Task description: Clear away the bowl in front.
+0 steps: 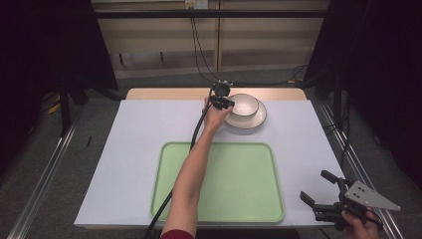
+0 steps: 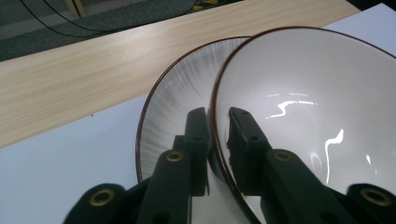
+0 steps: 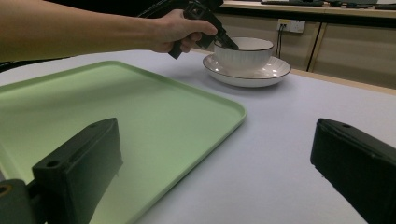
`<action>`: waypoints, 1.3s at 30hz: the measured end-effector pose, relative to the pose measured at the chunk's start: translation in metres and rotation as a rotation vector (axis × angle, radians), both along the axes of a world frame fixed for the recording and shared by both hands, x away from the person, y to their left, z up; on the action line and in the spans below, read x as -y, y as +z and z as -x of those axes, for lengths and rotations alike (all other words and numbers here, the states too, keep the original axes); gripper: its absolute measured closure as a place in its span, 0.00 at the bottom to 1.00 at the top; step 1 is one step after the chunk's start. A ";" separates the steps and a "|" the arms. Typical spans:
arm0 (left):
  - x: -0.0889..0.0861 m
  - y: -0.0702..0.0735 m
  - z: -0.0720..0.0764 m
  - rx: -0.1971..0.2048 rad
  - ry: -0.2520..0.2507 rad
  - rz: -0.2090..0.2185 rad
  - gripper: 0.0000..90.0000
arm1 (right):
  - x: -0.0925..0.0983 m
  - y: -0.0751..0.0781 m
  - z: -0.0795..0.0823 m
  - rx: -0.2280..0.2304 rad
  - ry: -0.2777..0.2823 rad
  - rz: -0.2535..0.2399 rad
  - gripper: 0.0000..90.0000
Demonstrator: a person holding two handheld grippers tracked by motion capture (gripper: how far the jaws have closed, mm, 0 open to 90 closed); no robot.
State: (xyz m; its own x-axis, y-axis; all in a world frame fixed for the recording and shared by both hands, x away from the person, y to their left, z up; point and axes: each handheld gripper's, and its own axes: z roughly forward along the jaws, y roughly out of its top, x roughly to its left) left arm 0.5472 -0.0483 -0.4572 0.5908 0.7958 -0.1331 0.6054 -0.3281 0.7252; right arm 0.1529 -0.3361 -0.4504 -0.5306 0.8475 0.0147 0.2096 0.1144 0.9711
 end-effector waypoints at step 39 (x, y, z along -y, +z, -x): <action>-0.008 0.023 0.006 -0.036 0.021 0.089 0.91 | 0.001 0.000 0.001 0.004 -0.010 0.003 0.02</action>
State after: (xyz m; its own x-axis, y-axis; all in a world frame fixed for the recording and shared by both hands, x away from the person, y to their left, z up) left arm 0.5415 -0.0400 -0.4347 0.5673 0.7923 -0.2246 0.6377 -0.2500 0.7286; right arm 0.1518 -0.3367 -0.4500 -0.5222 0.8527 0.0095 0.2066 0.1157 0.9716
